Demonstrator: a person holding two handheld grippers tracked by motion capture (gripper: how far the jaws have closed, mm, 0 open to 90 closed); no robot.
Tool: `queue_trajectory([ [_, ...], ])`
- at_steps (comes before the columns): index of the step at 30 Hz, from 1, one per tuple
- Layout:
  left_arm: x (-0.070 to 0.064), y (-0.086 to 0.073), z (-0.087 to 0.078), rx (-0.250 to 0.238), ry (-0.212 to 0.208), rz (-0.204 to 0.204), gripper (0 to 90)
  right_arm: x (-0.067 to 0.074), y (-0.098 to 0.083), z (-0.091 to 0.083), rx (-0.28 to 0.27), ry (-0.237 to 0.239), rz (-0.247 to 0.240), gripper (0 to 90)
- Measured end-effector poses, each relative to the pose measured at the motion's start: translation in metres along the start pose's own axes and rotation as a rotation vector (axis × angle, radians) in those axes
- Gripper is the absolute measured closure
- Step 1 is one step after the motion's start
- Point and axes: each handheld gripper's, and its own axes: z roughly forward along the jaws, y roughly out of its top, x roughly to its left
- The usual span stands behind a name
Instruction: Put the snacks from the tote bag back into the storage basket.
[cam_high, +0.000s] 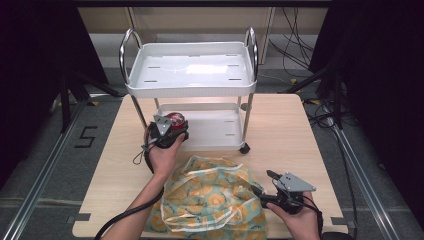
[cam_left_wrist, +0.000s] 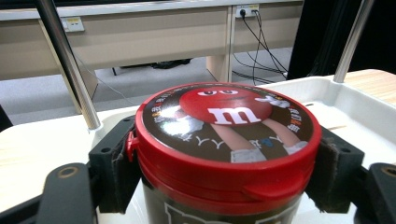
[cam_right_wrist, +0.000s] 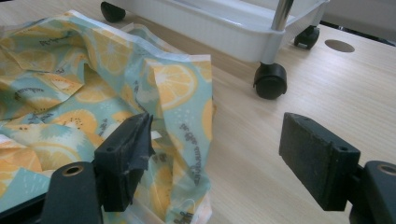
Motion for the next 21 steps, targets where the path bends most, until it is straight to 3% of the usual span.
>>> queue_trajectory([
  [2,0.0002,0.0002,0.0004,0.002,0.000,0.001,23.3,-0.0017,0.0003,0.0004,-0.003,0.003,-0.021,26.3],
  [9,-0.0008,-0.0007,0.0009,0.006,0.000,-0.005,23.3,-0.0016,0.0003,0.0003,-0.003,0.003,-0.021,26.3],
  [10,0.0004,-0.0010,0.0009,0.014,0.003,0.010,23.3,-0.0017,0.0002,0.0004,-0.005,0.002,-0.023,26.3],
  [14,-0.0008,-0.0023,0.0018,0.018,0.000,0.002,23.3,0.0005,0.0003,-0.0007,0.008,0.005,0.010,26.3],
  [21,-0.0016,-0.0046,0.0025,0.032,0.003,0.002,23.3,-0.0001,0.0002,-0.0005,0.005,0.003,0.003,26.3],
])
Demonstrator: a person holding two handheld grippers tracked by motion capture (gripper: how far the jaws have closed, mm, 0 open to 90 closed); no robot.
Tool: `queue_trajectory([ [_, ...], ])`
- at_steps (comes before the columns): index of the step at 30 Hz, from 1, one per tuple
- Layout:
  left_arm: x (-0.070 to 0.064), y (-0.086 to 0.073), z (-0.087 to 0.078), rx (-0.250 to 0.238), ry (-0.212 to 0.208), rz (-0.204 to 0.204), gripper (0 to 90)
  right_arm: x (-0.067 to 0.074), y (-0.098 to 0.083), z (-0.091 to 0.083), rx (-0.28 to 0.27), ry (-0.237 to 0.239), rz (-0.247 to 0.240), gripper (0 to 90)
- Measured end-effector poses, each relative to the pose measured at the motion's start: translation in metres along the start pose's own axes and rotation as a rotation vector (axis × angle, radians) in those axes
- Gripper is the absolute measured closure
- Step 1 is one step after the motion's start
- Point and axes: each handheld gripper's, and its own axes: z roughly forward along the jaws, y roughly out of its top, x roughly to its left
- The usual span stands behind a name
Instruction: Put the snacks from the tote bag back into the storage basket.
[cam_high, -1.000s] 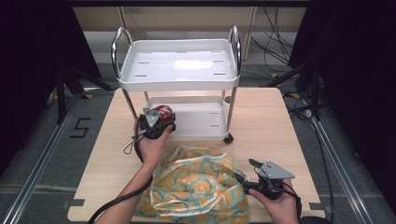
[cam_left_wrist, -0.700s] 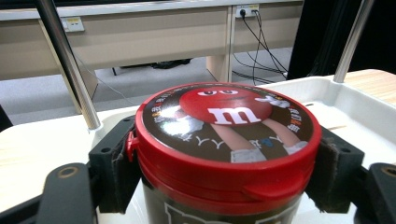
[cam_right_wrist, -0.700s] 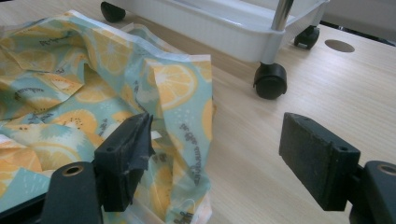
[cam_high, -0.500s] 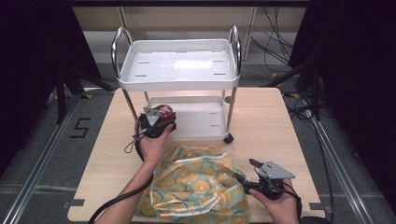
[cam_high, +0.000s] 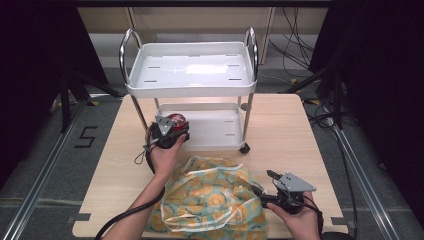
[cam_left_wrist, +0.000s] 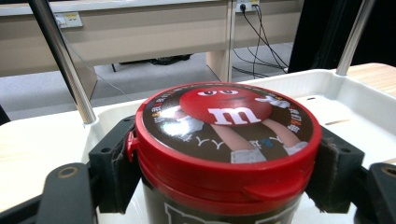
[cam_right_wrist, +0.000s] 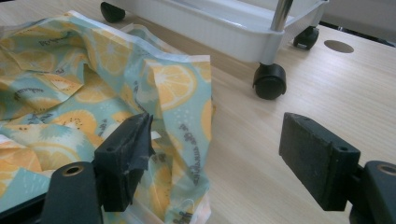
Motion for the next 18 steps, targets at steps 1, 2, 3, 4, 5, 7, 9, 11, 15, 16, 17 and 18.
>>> queue_trajectory([
  [1,0.0001,-0.0002,0.0001,0.000,0.000,0.002,23.3,-0.0005,0.0001,0.0003,-0.002,0.000,-0.008,26.3],
  [2,0.0001,-0.0004,0.0003,-0.002,-0.002,0.001,23.3,-0.0023,0.0002,0.0009,-0.012,0.000,-0.035,26.3],
  [3,0.0005,-0.0007,0.0006,-0.006,-0.005,0.004,23.3,-0.0025,0.0002,0.0010,-0.013,0.000,-0.038,26.3],
  [4,0.0015,-0.0009,0.0007,-0.004,-0.003,0.015,23.3,-0.0021,0.0004,0.0008,-0.012,0.000,-0.032,26.3],
  [5,0.0028,-0.0010,0.0000,0.011,0.003,0.030,23.3,-0.0011,0.0003,0.0003,-0.002,0.006,-0.018,26.3],
  [7,0.0028,-0.0013,-0.0001,0.010,0.005,0.030,23.3,0.0009,0.0001,-0.0004,0.004,0.001,0.010,26.3],
  [9,0.0030,-0.0017,-0.0001,0.011,0.009,0.031,23.3,0.0006,-0.0001,0.0000,0.002,0.000,0.004,26.3],
  [11,0.0033,-0.0025,-0.0003,0.013,0.010,0.031,23.3,-0.0001,-0.0001,0.0001,-0.004,-0.002,-0.004,26.3],
  [15,0.0039,-0.0045,-0.0003,0.018,0.009,0.034,23.3,0.0008,0.0000,-0.0003,0.005,0.002,0.009,26.3],
  [16,0.0038,-0.0050,-0.0003,0.018,0.009,0.033,23.3,0.0002,-0.0002,0.0002,0.000,0.000,-0.001,26.3],
  [17,0.0039,-0.0054,-0.0003,0.019,0.009,0.034,23.3,0.0004,-0.0001,0.0002,0.001,0.000,0.000,26.3],
  [18,0.0038,-0.0058,-0.0002,0.018,0.008,0.032,23.3,0.0004,-0.0002,0.0002,0.001,0.000,-0.001,26.3],
])
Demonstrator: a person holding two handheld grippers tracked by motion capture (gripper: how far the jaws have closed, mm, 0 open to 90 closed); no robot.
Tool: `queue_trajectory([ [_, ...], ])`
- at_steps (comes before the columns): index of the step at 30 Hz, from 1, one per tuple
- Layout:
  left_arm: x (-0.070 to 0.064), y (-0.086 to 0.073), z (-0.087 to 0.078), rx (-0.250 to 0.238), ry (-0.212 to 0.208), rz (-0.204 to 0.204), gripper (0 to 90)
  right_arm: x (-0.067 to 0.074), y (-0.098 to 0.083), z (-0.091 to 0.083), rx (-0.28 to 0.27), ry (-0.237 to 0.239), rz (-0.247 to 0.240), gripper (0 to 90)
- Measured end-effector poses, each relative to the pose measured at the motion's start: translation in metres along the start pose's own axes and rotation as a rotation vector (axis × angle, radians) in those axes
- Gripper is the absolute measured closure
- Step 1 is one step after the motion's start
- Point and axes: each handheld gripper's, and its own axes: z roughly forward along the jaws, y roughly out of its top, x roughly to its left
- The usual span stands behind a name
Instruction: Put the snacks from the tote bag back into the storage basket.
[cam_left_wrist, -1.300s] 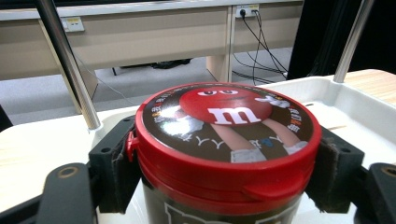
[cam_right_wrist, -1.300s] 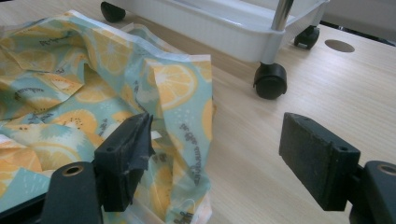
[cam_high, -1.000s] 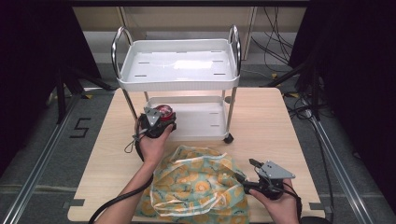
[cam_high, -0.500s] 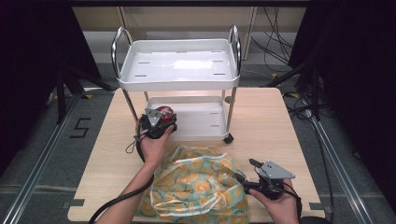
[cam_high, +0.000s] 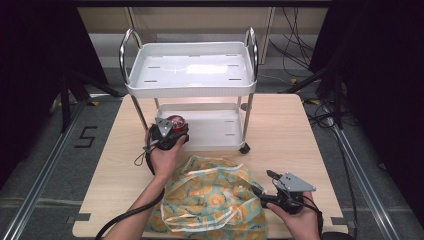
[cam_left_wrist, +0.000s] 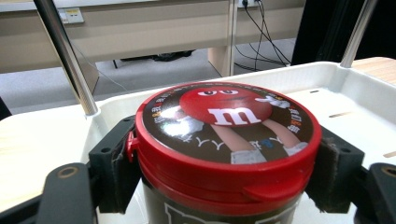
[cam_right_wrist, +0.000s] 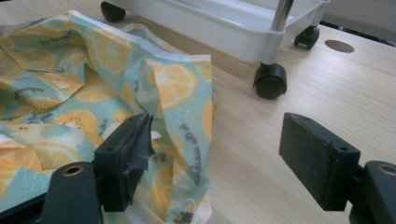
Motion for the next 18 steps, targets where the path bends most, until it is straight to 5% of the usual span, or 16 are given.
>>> queue_trajectory([
  [18,0.0006,-0.0070,0.0015,0.015,0.000,0.015,23.3,-0.0022,0.0002,0.0014,-0.013,0.003,-0.035,26.3],
])
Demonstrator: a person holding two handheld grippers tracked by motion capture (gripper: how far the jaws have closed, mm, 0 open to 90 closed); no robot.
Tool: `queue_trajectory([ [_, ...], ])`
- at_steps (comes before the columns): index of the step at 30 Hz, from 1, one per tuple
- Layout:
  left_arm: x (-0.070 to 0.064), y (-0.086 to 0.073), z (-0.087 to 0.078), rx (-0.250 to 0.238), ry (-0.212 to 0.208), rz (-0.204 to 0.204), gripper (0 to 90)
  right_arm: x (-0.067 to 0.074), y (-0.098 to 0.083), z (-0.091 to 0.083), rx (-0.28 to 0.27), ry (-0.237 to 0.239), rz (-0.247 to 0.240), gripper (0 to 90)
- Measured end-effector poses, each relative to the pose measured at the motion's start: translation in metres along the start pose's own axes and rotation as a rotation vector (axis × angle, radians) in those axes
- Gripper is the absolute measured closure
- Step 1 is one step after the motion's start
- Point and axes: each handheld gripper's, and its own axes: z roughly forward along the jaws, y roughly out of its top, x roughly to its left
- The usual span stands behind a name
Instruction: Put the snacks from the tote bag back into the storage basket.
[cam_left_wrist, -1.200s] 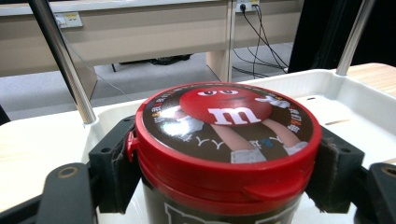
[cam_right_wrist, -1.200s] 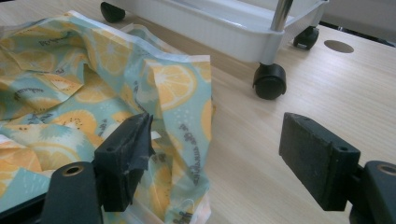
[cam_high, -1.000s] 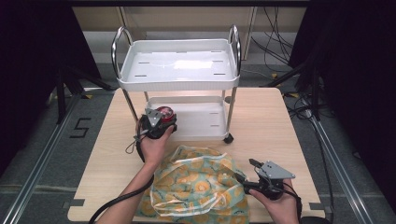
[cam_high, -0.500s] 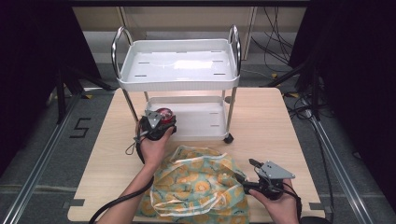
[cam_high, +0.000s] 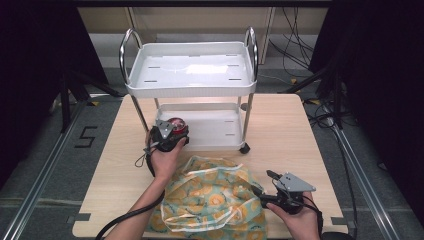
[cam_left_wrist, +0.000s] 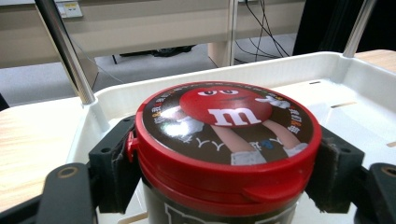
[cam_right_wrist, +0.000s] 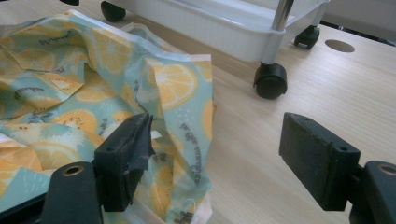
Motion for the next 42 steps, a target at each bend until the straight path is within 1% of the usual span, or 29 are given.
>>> queue_trajectory([
  [4,0.000,-0.001,0.001,0.004,0.000,-0.001,23.3,0.001,0.000,0.000,0.007,0.004,0.010,26.3],
  [8,0.000,-0.002,0.001,0.011,-0.001,-0.005,23.2,0.000,0.000,0.000,0.006,0.001,0.009,26.3],
  [10,0.000,-0.003,0.002,0.013,-0.003,-0.003,23.2,0.001,0.000,0.000,0.012,0.011,0.015,26.3],
  [11,0.000,-0.003,0.002,0.013,-0.004,-0.005,23.2,0.000,0.000,0.000,0.003,0.000,0.004,26.3],
  [18,0.000,-0.006,0.003,0.021,-0.001,-0.007,23.2,0.001,0.000,0.000,0.006,0.000,0.009,26.3],
  [19,0.000,-0.006,0.003,0.022,0.000,-0.008,23.2,0.000,0.000,0.000,0.004,-0.007,-0.004,26.3],
  [20,0.000,-0.006,0.003,0.023,-0.001,-0.010,23.2,0.001,0.000,0.000,0.009,0.001,0.016,26.3],
  [24,-0.001,-0.008,0.004,0.029,-0.001,-0.013,23.2,0.001,0.000,0.000,0.006,0.001,0.008,26.3],
  [38,0.000,-0.010,0.006,0.042,-0.006,-0.019,23.2,0.001,0.000,0.000,0.007,0.004,0.005,26.3],
  [39,0.000,-0.010,0.006,0.041,-0.006,-0.021,23.2,0.001,0.000,0.000,0.009,0.003,0.011,26.3],
  [42,0.000,-0.011,0.006,0.044,-0.006,-0.021,23.1,0.001,0.000,0.001,0.009,0.003,0.005,26.3],
])
